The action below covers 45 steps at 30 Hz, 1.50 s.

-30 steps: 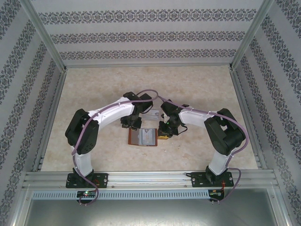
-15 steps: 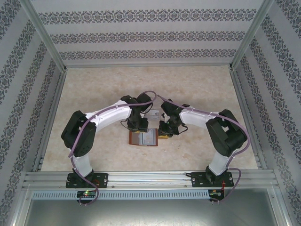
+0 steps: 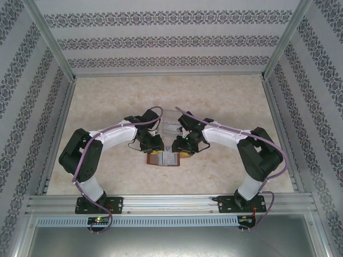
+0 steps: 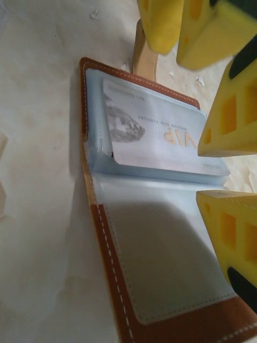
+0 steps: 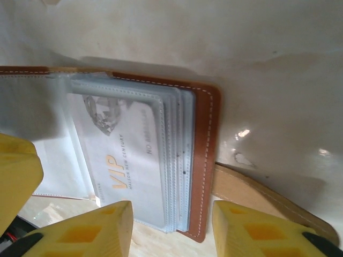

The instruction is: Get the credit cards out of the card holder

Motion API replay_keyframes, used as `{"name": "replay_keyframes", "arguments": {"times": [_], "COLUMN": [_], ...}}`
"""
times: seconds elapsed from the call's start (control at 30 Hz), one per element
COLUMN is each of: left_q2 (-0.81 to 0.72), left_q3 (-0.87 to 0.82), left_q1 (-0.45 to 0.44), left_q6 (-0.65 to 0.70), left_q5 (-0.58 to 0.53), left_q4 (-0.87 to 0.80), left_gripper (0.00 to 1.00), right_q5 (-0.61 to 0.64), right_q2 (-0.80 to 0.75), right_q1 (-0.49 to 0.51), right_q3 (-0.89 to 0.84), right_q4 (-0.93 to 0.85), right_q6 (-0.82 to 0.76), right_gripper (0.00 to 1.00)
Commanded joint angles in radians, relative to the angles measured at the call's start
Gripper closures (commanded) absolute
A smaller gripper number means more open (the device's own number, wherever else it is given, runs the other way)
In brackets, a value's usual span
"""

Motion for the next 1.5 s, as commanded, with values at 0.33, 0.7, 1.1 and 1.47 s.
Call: {"name": "replay_keyframes", "arguments": {"times": [0.33, 0.7, 1.1, 1.47], "left_q2": [-0.013, 0.021, 0.058, 0.074], "left_q3": [-0.035, -0.049, -0.066, -0.062], "left_q1": [0.018, 0.019, 0.019, 0.020], "left_q6": [-0.016, -0.029, -0.027, 0.000], "left_q5": [0.054, 0.084, 0.080, 0.031], "left_q4": [0.067, 0.102, 0.124, 0.080], "left_gripper": [0.77, 0.77, 0.78, 0.81], "right_q5": [0.037, 0.033, 0.030, 0.031], "right_q2": [0.099, 0.122, 0.119, 0.116], "right_q1": [0.030, 0.029, 0.029, 0.030], "right_q3": [0.041, 0.036, 0.034, 0.032], "right_q4": [-0.012, -0.007, -0.010, -0.012], "right_q6": [0.017, 0.009, 0.008, 0.006], "right_gripper": [0.57, 0.65, 0.67, 0.67]}}
